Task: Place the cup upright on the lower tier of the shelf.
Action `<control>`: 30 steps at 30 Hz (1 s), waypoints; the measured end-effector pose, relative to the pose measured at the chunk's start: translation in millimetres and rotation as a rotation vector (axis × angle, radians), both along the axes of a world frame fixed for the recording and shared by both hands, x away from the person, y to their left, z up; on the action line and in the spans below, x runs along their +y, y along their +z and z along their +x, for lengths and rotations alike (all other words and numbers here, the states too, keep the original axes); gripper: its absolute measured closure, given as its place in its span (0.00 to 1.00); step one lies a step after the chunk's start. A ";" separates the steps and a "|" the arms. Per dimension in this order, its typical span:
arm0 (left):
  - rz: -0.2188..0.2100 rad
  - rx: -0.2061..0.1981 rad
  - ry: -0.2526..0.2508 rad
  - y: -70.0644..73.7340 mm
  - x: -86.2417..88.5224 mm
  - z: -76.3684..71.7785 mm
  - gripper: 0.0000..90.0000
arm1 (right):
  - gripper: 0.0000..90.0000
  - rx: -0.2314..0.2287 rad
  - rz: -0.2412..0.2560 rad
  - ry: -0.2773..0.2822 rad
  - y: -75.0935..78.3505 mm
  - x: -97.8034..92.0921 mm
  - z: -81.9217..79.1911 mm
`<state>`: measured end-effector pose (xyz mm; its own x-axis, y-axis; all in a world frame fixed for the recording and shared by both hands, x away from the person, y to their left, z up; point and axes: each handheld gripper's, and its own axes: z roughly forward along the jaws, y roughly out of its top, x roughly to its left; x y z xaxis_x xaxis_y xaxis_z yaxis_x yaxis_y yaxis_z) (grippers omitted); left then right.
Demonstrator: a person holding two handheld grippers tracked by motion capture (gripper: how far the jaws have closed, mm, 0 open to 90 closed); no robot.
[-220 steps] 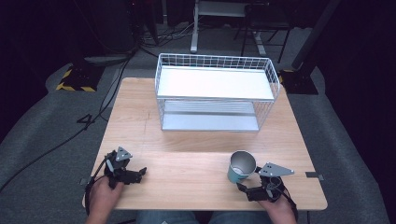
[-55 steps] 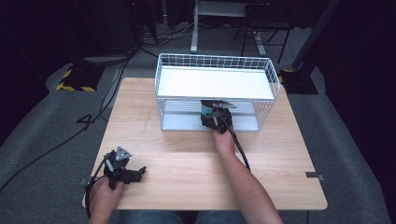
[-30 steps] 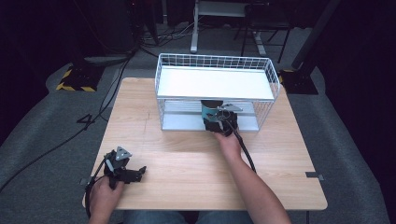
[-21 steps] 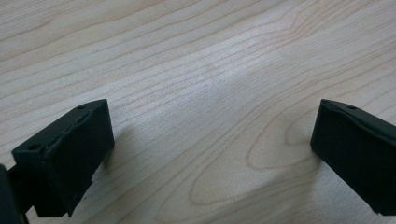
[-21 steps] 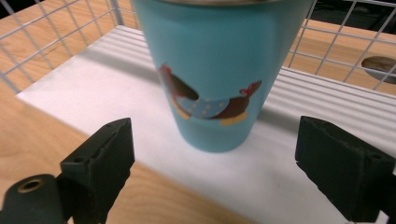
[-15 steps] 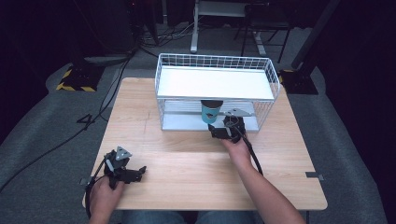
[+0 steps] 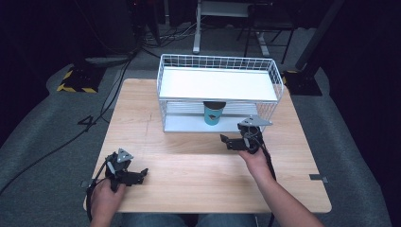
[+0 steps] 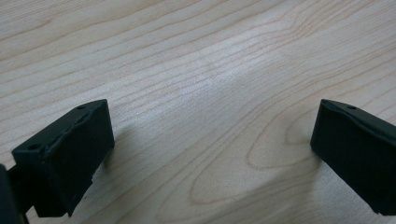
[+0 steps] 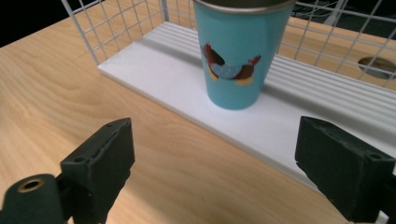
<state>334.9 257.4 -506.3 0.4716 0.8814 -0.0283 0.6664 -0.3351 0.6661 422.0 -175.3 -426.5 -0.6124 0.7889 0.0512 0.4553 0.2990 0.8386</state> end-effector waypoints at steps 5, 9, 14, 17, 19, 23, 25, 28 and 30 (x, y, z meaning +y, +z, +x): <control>0.000 0.000 0.000 0.0 0.0 0.0 0.00 | 0.16 0.007 -0.003 -0.003 2.6 -21.9 -14.2; 0.000 0.000 0.000 0.0 0.0 0.0 0.00 | 0.17 0.011 -0.001 -0.012 3.7 -40.3 -24.8; 0.000 0.000 0.000 0.0 0.0 0.0 0.00 | 0.17 -0.004 -0.024 -0.016 4.9 -61.7 -36.4; 0.000 0.000 0.000 0.1 0.0 0.1 0.00 | 0.17 -0.007 -0.014 -0.015 5.0 -73.5 -43.5; 0.000 0.000 0.000 0.0 0.0 0.1 0.00 | 0.17 0.004 0.013 -0.013 4.8 -80.1 -47.3; 0.000 0.001 0.000 0.1 0.0 0.1 0.00 | 0.17 -0.012 0.004 -0.018 3.8 -90.6 -54.4; 0.000 0.001 0.000 0.1 0.0 0.0 0.00 | 0.17 -0.015 -0.011 -0.017 1.4 -98.1 -59.3; 0.000 0.001 0.000 0.1 0.0 0.0 0.00 | 0.17 0.002 -0.012 -0.023 -1.3 -102.9 -62.7; 0.000 0.001 0.000 0.1 0.0 0.0 0.00 | 0.17 0.007 -0.008 -0.028 -6.0 -108.2 -66.1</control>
